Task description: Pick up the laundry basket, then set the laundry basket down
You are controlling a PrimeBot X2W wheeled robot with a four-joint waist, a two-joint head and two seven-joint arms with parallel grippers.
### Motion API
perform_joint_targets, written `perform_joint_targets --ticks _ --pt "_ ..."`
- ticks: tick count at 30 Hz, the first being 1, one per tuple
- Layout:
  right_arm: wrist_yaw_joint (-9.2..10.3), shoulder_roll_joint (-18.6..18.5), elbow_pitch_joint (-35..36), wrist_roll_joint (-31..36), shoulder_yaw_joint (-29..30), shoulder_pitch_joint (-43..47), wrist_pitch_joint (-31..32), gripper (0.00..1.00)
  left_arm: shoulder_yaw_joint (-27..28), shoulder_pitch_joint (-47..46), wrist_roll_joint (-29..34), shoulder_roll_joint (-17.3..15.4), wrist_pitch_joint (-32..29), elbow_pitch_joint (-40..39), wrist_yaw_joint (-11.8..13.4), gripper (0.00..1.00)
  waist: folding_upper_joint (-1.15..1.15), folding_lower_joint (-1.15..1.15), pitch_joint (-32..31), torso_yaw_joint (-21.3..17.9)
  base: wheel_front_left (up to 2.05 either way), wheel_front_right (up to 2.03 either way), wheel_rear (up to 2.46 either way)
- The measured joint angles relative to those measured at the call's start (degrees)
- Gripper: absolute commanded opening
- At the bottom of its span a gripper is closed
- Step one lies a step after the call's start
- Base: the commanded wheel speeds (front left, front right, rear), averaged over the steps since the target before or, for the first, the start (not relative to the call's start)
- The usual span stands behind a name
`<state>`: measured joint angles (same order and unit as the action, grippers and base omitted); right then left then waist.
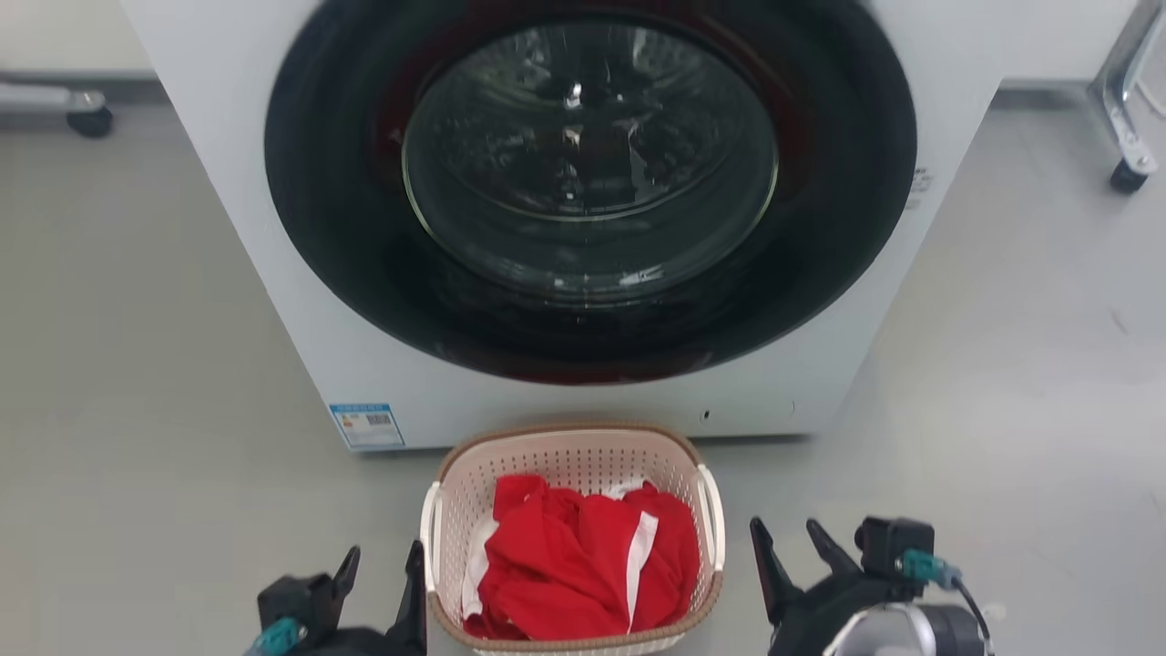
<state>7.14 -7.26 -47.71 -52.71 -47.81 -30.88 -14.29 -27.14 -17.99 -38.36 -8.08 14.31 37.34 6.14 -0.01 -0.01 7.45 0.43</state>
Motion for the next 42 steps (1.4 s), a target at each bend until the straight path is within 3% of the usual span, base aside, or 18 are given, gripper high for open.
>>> perform_joint_targets --ticks 7,18,28,42 --pt "0.02 -1.21 6.52 4.52 3.70 9.79 0.00 1.00 3.16 9.85 3.11 -0.97 0.00 -7.61 0.52 1.00 0.00 0.00 -5.96 -0.08 0.00 0.00 0.00" --pt "0.16 -1.38 16.06 14.38 15.94 21.50 0.00 1.00 7.78 22.07 8.21 -0.91 0.00 -20.15 0.99 1.00 0.00 0.00 -12.22 -0.95 0.00 0.00 0.00" --pt "0.16 -0.14 26.02 23.35 24.05 27.74 0.00 1.00 11.37 24.77 13.72 0.78 0.00 -26.57 0.99 1.00 0.01 0.01 -12.88 -1.73 0.00 0.00 0.00" --pt "0.16 1.82 34.84 31.43 29.21 32.31 -0.01 1.00 13.76 26.62 17.47 1.83 0.00 -30.27 0.99 1.00 0.01 0.01 -11.98 -1.74 0.00 0.00 0.00"
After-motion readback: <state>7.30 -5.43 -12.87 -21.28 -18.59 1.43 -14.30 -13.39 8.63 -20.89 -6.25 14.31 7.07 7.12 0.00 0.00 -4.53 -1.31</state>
